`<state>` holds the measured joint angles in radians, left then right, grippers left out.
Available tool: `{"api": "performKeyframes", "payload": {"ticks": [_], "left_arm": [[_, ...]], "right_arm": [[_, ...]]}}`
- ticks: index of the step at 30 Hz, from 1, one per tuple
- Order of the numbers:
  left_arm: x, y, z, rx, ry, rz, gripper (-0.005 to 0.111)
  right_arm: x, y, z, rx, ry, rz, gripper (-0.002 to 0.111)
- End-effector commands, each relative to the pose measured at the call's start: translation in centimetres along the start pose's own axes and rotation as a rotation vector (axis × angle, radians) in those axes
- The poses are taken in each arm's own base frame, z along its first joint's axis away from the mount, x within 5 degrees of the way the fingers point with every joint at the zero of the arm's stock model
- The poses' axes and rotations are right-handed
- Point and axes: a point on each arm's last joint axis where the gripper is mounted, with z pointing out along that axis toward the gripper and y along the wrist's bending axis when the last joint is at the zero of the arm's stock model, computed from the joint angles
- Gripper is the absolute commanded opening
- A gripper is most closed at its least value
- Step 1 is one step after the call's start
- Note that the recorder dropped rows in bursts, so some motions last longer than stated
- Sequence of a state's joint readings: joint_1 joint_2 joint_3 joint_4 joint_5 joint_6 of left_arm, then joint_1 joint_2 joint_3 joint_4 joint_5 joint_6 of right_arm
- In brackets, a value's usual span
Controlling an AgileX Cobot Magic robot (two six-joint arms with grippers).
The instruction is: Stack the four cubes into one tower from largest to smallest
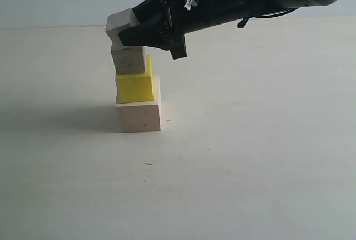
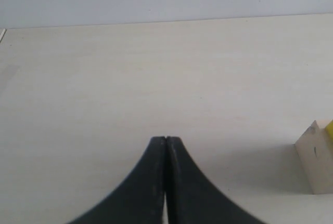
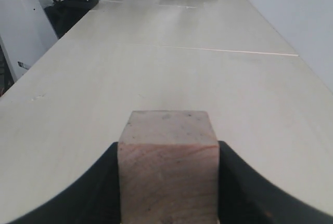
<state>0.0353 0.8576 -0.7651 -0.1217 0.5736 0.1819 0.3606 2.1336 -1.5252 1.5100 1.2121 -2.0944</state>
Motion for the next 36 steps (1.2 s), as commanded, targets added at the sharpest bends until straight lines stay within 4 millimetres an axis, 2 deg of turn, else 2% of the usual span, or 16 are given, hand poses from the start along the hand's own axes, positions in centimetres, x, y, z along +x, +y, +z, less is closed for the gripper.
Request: {"api": "performKeyframes", "payload": {"ticks": [1,7,11,24,28,36], "left_arm": [[0.09,0.03,-0.07,-0.003,-0.006,0.001,0.0],[0.09,0.03,-0.07,-0.003,-0.006,0.001,0.0],[0.09,0.03,-0.07,-0.003,-0.006,0.001,0.0],[0.09,0.05,-0.07,-0.004,-0.006,0.005,0.0],[0.09,0.04,-0.07,-0.004,-0.006,0.006,0.0],[0.08,0.05,-0.07,-0.005,-0.008,0.007,0.0]], "right_arm": [[-0.18,-0.23,-0.25,0.012,0.002,-0.02,0.025],[-0.11,-0.52,-0.26,0.045,0.01,-0.012,0.055],[-0.23,-0.68,-0.26,0.063,-0.003,-0.003,0.064],[-0.1,-0.66,-0.26,0.06,0.009,0.081,0.065],[-0.28,-0.18,-0.27,0.008,-0.001,0.073,0.065],[-0.01,-0.6,-0.62,0.045,0.018,0.072,0.065]]}}
